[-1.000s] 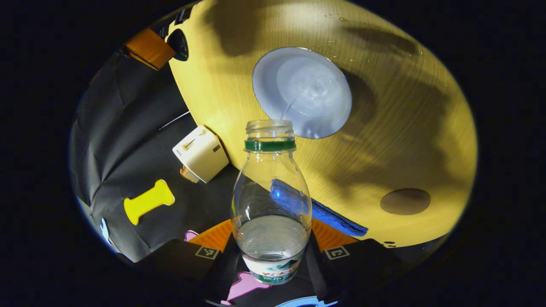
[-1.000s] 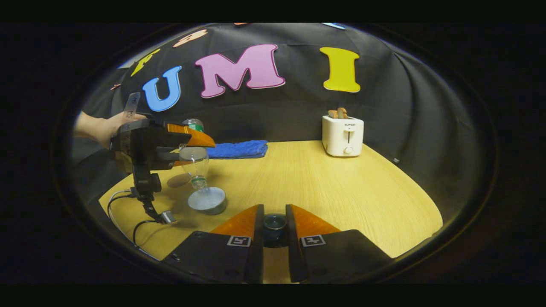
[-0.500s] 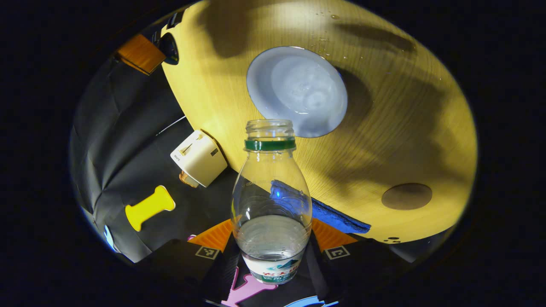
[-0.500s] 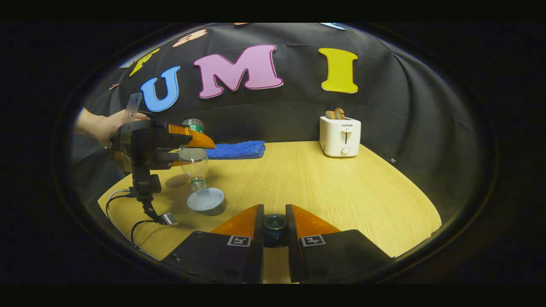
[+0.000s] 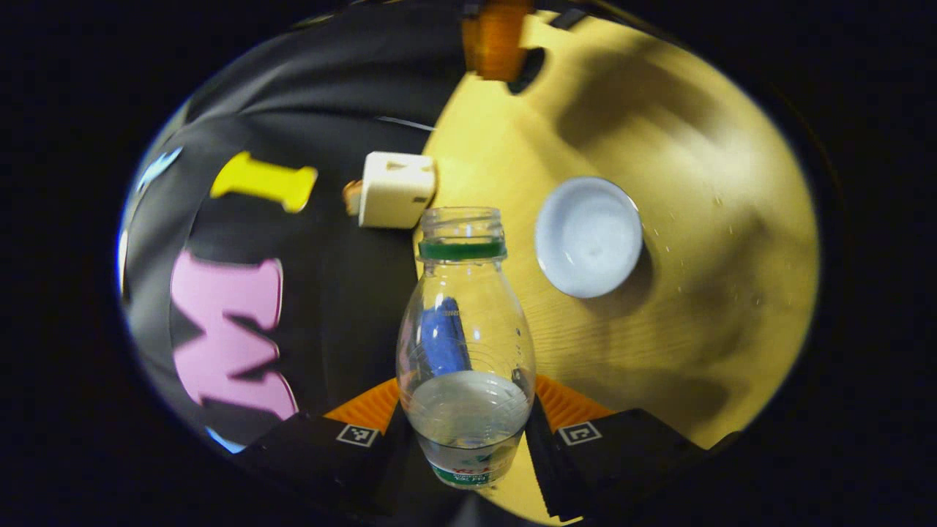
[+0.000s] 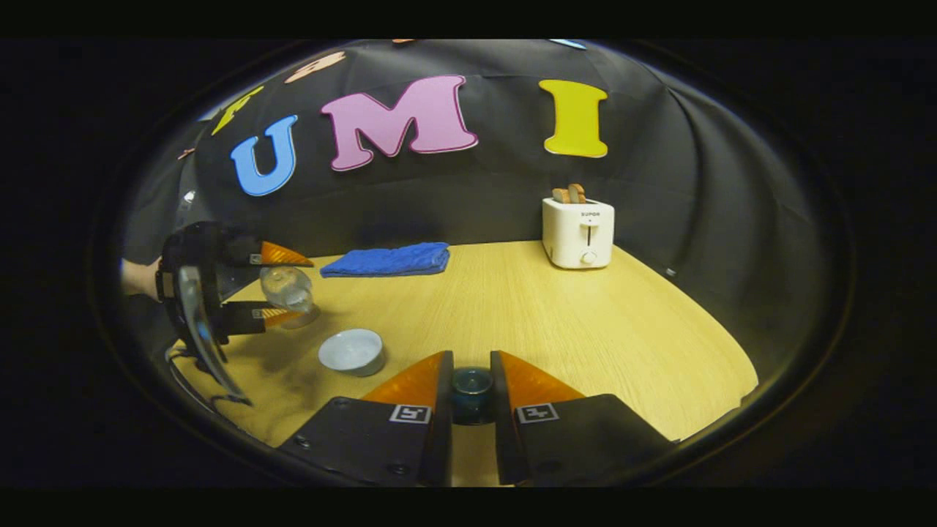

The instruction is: Open the teacup lid with one hand, grasp the water bottle and pour water into the teacup with the other hand; after pouring, place the water bottle on the coaster and then close the teacup lid.

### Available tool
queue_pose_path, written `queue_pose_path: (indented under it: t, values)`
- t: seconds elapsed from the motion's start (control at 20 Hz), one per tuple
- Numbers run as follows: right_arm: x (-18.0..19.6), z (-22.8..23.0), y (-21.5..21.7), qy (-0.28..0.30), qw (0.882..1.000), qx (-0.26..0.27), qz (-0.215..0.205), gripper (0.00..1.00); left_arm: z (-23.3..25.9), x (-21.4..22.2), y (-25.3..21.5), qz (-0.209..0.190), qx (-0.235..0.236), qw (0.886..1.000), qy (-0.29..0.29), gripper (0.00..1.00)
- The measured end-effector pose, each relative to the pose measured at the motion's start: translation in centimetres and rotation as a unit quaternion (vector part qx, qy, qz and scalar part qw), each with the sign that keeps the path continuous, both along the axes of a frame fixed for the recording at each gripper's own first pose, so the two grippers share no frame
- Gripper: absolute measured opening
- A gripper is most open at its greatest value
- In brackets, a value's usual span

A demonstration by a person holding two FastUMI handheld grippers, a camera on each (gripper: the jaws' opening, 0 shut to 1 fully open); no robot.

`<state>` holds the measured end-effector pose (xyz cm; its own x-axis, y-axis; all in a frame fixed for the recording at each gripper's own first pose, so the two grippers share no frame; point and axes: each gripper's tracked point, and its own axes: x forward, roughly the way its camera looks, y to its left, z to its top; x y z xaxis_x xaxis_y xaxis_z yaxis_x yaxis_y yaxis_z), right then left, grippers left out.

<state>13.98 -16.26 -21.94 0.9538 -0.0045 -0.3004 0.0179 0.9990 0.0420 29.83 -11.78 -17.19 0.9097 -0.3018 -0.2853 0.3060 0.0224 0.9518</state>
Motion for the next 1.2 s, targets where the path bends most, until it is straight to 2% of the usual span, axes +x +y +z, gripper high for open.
queue_pose_path:
  t: [0.05,0.1,0.15,0.2,0.3,0.35,0.45,0.55,0.6,0.65,0.7,0.75,0.85,0.9,0.95,1.0,1.05,1.1,1.15,1.2]
  values:
    - [0.2,0.3,0.3,0.0,1.0,-0.003,0.002,0.28,0.6,-0.1,0.5,0.012,-0.064,0.998,0.015,0.74]
    - [0.2,0.5,0.7,-0.002,1.0,-0.005,0.004,0.28,1.3,-0.3,1.3,0.036,-0.128,0.991,0.028,0.74]
    - [0.6,0.9,1.3,-0.004,1.0,-0.006,0.007,0.28,2.6,-0.5,2.4,0.051,-0.196,0.978,0.044,0.74]
    - [0.8,1.2,1.9,-0.006,1.0,-0.009,0.01,0.28,3.6,-0.7,3.1,0.064,-0.27,0.959,0.051,0.74]
    - [1.3,1.7,3.0,-0.008,1.0,-0.016,0.017,0.28,5.2,-1.6,3.9,0.062,-0.41,0.907,0.077,0.74]
    - [1.6,2.0,3.7,-0.01,1.0,-0.017,0.021,0.28,6.0,-1.9,4.8,0.067,-0.457,0.883,0.088,0.74]
    - [2.0,2.5,5.1,-0.016,0.999,-0.019,0.031,0.28,7.5,-1.5,6.9,0.076,-0.529,0.84,0.093,0.74]
    - [2.6,2.7,6.1,-0.018,0.999,-0.021,0.037,0.28,8.6,0.3,8.7,0.074,-0.61,0.784,0.093,0.74]
    - [2.8,2.7,6.6,-0.02,0.999,-0.02,0.039,0.23,8.8,1.4,9.8,0.078,-0.643,0.756,0.094,0.74]
    - [3.0,2.7,7.1,-0.021,0.999,-0.019,0.041,0.28,8.4,2.5,10.8,0.091,-0.664,0.736,0.095,0.74]
    - [3.1,2.7,7.4,-0.02,0.999,-0.017,0.042,0.28,7.6,3.5,11.8,0.108,-0.676,0.722,0.097,0.74]
    - [3.1,2.6,7.7,-0.019,0.999,-0.017,0.042,0.28,6.7,4.3,12.7,0.122,-0.683,0.714,0.093,0.74]
    - [3.2,2.4,8.1,-0.015,0.999,-0.018,0.044,0.28,5.4,5.4,13.2,0.132,-0.686,0.709,0.093,0.75]
    - [3.1,2.2,8.2,-0.013,0.999,-0.021,0.045,0.27,4.9,5.6,12.9,0.13,-0.681,0.714,0.094,0.74]
    - [3.1,2.1,8.2,-0.011,0.999,-0.024,0.046,0.27,4.3,5.9,12.4,0.128,-0.67,0.726,0.091,0.75]
    - [3.0,1.9,8.3,-0.008,0.999,-0.026,0.047,0.22,3.8,6.0,12.3,0.129,-0.652,0.742,0.084,0.75]
    - [3.0,1.7,8.4,-0.006,0.999,-0.027,0.047,0.22,3.4,6.3,12.1,0.13,-0.643,0.751,0.079,0.75]
    - [3.0,1.6,8.5,-0.005,0.999,-0.027,0.046,0.27,3.4,6.3,11.8,0.125,-0.644,0.75,0.083,0.75]
    - [3.1,1.7,8.7,-0.006,0.999,-0.026,0.046,0.22,3.1,6.4,11.8,0.123,-0.647,0.748,0.087,0.75]
    - [3.1,1.6,8.7,-0.006,0.999,-0.026,0.044,0.27,2.6,6.5,12.1,0.126,-0.647,0.747,0.086,0.75]
